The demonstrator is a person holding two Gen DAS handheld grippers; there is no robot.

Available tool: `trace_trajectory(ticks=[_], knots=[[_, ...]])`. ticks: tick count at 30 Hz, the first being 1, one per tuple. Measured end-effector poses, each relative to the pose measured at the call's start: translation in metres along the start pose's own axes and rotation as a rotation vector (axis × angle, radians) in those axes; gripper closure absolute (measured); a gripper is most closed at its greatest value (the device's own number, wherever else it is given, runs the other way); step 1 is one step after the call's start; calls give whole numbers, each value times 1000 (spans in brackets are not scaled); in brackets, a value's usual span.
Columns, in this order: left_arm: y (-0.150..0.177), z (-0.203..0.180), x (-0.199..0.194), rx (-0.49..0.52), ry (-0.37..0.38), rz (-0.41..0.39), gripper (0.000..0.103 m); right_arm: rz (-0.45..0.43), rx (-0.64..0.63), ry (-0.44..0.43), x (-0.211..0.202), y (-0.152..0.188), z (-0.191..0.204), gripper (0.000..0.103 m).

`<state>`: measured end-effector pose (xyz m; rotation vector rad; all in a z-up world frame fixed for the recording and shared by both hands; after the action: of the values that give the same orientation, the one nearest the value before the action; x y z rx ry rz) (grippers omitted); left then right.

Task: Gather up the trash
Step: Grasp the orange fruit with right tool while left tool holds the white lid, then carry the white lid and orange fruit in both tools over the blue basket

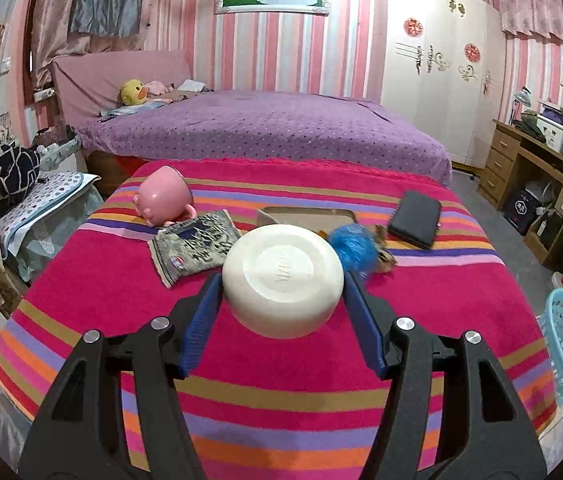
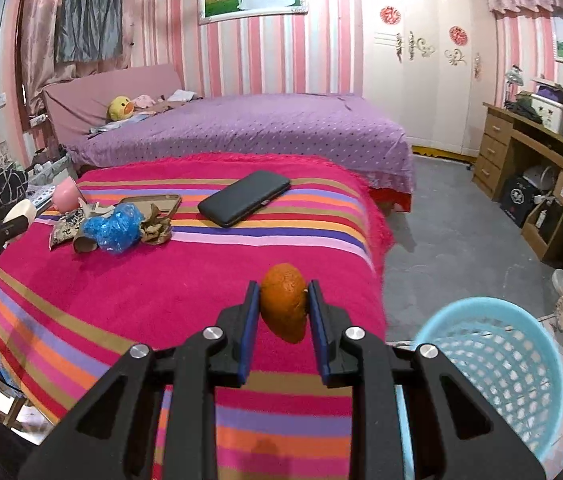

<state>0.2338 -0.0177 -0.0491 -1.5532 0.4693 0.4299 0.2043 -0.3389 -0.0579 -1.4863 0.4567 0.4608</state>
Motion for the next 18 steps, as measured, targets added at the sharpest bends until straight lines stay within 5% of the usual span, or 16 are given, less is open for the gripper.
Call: trace_trajectory(ticks=[12, 18], knots=[[32, -89, -12, 133, 70, 8, 42, 7, 15, 92, -19, 25, -71, 78], [36, -141, -2, 90, 152, 43, 42, 13, 77, 133, -27, 35, -120, 78]])
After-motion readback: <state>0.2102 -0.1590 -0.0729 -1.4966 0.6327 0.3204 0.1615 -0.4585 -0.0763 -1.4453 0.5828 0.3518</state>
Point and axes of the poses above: each gripper's, at about its wrist camera, not at the fingertips, and x roughly the way its jaws point, z to its left, y to its underside, the point moved 10 cm from there along x, roughly the way its jaws point
